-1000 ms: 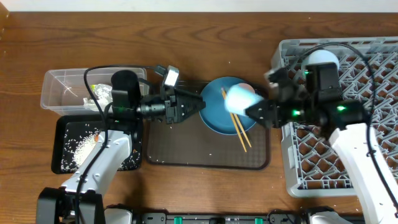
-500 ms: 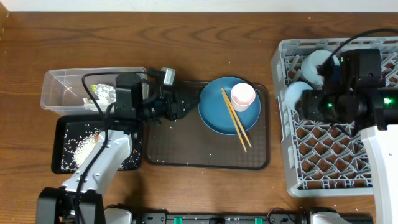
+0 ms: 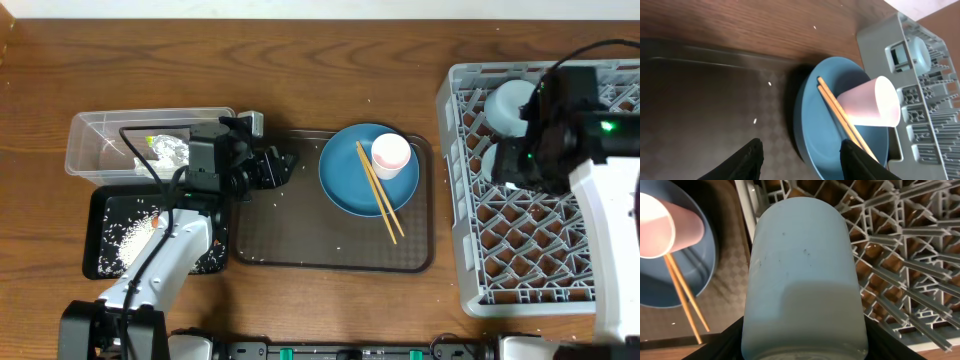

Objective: Sort waste into correct bins and load items into the dishwasher rack
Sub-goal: 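Carry the light-blue cup right and place it upside down in the rack, then move the left gripper to the pink cup on the blue plate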

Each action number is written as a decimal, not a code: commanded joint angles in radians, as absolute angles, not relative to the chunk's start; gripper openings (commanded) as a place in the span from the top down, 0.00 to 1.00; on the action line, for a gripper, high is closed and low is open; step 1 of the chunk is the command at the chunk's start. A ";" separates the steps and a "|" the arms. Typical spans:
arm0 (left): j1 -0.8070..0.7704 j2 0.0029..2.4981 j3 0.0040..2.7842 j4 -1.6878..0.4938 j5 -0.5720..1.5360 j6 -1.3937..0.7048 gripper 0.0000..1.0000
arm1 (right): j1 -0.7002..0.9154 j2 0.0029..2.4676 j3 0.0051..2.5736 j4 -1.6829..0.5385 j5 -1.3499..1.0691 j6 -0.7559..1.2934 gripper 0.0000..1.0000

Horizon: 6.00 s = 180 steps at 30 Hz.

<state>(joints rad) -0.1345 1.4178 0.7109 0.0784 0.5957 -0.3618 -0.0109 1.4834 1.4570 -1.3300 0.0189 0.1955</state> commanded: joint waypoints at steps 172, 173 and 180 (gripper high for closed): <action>-0.687 1.752 1.047 -0.044 0.060 -0.274 0.44 | -0.019 1.599 1.306 -1.267 0.034 0.167 0.01; -0.687 1.752 1.047 -0.044 0.060 -0.274 0.44 | -0.019 1.599 1.306 -1.267 0.034 0.167 0.01; -0.687 1.752 1.047 -0.046 0.061 -0.274 0.44 | -0.019 1.599 1.306 -1.267 0.034 0.167 0.01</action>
<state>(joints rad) -0.6846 1.7580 1.0447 -0.0448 0.0608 -0.2832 -0.0109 1.5967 1.3117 -1.2671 0.0235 0.1711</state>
